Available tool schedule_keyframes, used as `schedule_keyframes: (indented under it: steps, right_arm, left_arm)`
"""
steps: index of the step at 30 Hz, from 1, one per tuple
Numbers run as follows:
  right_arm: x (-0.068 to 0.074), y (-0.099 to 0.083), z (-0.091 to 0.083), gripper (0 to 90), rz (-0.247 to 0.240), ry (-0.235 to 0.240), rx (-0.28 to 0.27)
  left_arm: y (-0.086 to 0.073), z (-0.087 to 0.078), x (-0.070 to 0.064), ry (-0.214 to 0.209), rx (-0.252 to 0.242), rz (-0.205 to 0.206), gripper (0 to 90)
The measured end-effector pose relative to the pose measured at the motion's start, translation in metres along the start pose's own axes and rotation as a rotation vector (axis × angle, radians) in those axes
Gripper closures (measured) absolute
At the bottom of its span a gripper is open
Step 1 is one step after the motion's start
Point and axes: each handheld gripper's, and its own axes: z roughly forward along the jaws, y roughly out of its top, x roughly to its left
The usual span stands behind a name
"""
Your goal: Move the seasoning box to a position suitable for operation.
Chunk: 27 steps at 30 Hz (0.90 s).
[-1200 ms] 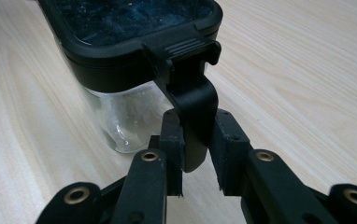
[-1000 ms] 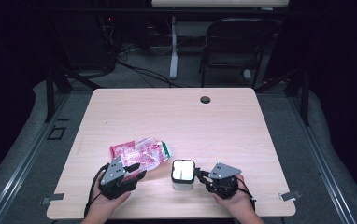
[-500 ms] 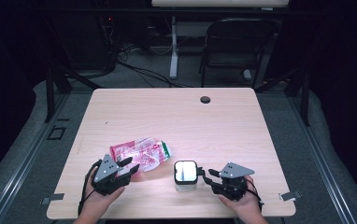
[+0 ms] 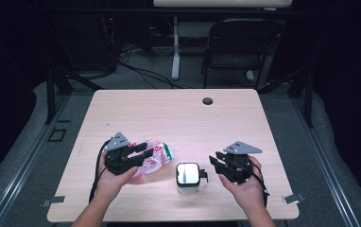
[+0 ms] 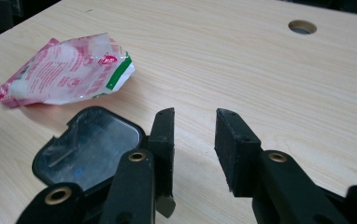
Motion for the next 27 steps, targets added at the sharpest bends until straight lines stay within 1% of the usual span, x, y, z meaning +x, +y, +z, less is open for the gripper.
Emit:
schedule_keyframes:
  steps: [1,2,3,4,5,7,8,9,10,12,13,14,15,16,18,21,23,25,27]
  right_arm:
    - [0.0,0.002,0.001,68.0,0.014,-0.004,0.009]
    - [0.001,0.005,0.003,68.2,0.034,0.001,0.021]
    - [0.003,0.006,0.005,68.7,0.052,0.004,0.022]
    - [0.005,0.005,0.007,69.7,0.07,0.009,0.025]
    - [0.007,0.004,0.009,69.9,0.078,0.015,0.036]
    - [0.012,0.001,0.011,70.0,0.068,0.022,0.056]
    - [0.015,-0.002,0.011,70.3,0.059,0.011,0.055]
    - [0.017,-0.004,0.011,70.3,0.049,0.005,0.059]
    - [0.018,-0.007,0.011,70.5,0.05,0.008,0.052]
    - [0.019,-0.011,0.011,71.2,0.053,0.007,0.061]
    - [0.018,-0.015,0.012,72.2,0.061,0.016,0.067]
    - [0.018,-0.015,0.012,72.2,0.061,0.016,0.067]
    - [0.018,-0.017,0.013,72.5,0.068,0.018,0.068]
    - [0.017,-0.018,0.013,72.6,0.07,0.022,0.078]
    - [0.017,-0.02,0.014,72.5,0.075,0.028,0.074]
    - [0.018,-0.02,0.014,72.7,0.081,0.041,0.072]
    - [0.02,-0.02,0.016,74.4,0.077,0.041,0.075]
    - [0.021,-0.02,0.016,74.5,0.075,0.039,0.077]
    - [0.021,-0.021,0.017,74.8,0.073,0.044,0.082]
  left_arm:
    - [0.002,0.002,-0.002,-0.011,-0.005,-0.003,61.4]
    - [0.003,0.004,-0.005,-0.008,-0.007,0.001,60.6]
    - [0.003,0.005,-0.007,-0.018,-0.013,0.004,60.5]
    - [0.003,0.007,-0.009,-0.025,0.003,0.024,60.2]
    - [0.002,0.008,-0.011,-0.03,0.005,0.029,60.7]
    - [0.0,0.011,-0.015,-0.061,0.022,0.047,64.1]
    - [-0.002,0.013,-0.017,-0.073,0.027,0.051,66.0]
    - [-0.005,0.015,-0.018,-0.075,0.04,0.058,66.7]
    - [-0.007,0.017,-0.019,-0.081,0.061,0.066,69.0]
    - [-0.012,0.022,-0.021,-0.093,0.087,0.078,72.4]
    - [-0.015,0.024,-0.022,-0.096,0.099,0.084,74.6]
    - [-0.017,0.025,-0.022,-0.096,0.106,0.087,74.6]
    - [-0.019,0.028,-0.024,-0.095,0.125,0.099,75.1]
    - [-0.021,0.03,-0.026,-0.091,0.136,0.109,75.8]
    - [-0.024,0.033,-0.028,-0.089,0.152,0.127,75.9]
    - [-0.027,0.036,-0.031,-0.091,0.163,0.132,76.5]
    - [-0.028,0.038,-0.032,-0.093,0.172,0.136,77.7]
    - [-0.03,0.039,-0.034,-0.099,0.178,0.126,78.1]
    - [-0.03,0.039,-0.035,-0.101,0.188,0.132,78.7]
